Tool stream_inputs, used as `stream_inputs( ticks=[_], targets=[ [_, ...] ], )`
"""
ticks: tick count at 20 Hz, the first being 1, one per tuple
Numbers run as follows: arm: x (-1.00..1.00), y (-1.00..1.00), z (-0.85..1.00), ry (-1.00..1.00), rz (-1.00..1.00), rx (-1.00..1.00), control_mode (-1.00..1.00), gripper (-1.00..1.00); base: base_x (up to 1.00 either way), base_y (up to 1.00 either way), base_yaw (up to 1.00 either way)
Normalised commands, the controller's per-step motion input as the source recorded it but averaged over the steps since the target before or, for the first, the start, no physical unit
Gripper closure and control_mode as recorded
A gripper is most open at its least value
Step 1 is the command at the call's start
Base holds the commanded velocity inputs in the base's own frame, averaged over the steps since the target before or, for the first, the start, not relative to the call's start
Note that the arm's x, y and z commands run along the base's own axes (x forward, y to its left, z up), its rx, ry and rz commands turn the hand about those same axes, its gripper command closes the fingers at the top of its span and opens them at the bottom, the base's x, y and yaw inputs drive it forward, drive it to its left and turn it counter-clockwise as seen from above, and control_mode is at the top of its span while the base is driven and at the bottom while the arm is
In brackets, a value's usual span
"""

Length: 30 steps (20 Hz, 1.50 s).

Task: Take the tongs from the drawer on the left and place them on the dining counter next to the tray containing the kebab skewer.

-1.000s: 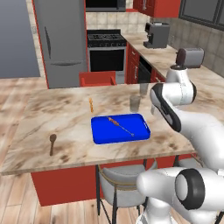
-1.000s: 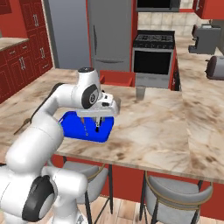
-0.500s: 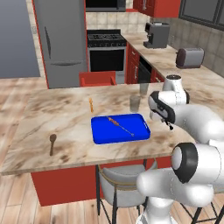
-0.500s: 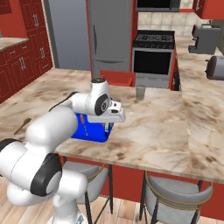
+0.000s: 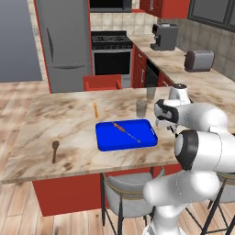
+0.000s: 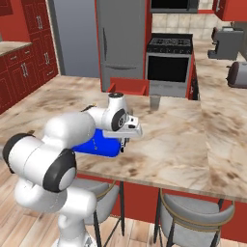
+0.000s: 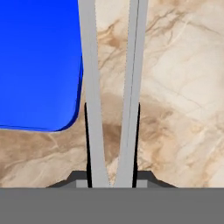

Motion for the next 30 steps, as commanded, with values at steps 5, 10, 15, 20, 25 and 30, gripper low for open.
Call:
stream_inputs(
  ticks=[5,10,15,20,25,30],
  targets=[
    [0.20,-0.23,-0.39,0.00,0.00,0.04,-1.00,1.00,0.00,0.00,0.00],
    [0.32,-0.06,-0.36,0.00,0.00,0.01,-1.00,1.00,0.00,0.00,0.00],
    [0.37,0.00,-0.29,0.00,0.00,0.00,-1.00,1.00,0.00,0.00,0.00],
    [0.26,0.00,-0.26,0.00,0.00,0.00,-1.00,1.00,0.00,0.00,0.00],
    [0.18,0.00,-0.23,0.00,0.00,0.00,-1.00,1.00,0.00,0.00,0.00],
    [0.09,0.00,-0.18,0.00,0.00,0.00,-1.00,1.00,0.00,0.00,0.00]
  ],
)
